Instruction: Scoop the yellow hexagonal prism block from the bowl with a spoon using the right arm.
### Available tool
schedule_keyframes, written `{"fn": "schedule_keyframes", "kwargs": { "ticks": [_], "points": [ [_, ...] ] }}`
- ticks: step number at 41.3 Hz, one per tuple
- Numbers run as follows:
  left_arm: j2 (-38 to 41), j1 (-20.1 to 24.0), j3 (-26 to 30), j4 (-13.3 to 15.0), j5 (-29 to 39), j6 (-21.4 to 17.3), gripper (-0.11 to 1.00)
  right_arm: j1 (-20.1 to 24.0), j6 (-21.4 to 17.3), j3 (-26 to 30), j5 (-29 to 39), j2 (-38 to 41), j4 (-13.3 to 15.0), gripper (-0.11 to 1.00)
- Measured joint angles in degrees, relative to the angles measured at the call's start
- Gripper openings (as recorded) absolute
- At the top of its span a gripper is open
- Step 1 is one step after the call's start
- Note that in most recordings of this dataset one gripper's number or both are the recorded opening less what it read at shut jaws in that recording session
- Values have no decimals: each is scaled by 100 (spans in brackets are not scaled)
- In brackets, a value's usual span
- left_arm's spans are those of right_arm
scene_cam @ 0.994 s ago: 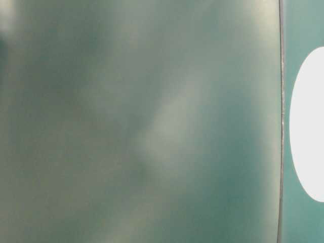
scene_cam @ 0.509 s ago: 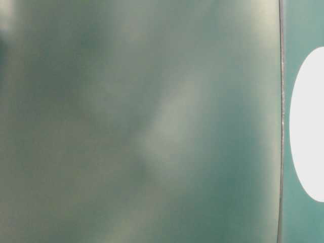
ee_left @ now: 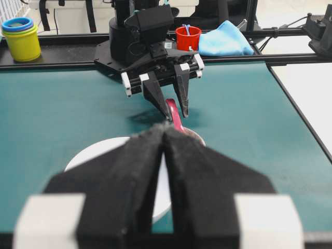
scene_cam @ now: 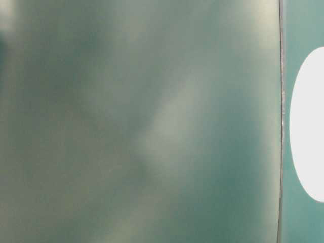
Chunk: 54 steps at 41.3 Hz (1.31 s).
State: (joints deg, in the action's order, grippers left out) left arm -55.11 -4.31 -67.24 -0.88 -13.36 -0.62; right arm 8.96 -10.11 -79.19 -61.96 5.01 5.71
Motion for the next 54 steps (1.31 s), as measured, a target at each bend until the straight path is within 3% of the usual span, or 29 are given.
{"fn": "schedule_keyframes", "kwargs": {
  "ticks": [36,54],
  "points": [
    [0,0,0,0,0,0,7,0,18,70,-202,193,-26,44],
    [0,0,0,0,9,0,7,18,18,141,-756,659,-316,44]
  ]
}}
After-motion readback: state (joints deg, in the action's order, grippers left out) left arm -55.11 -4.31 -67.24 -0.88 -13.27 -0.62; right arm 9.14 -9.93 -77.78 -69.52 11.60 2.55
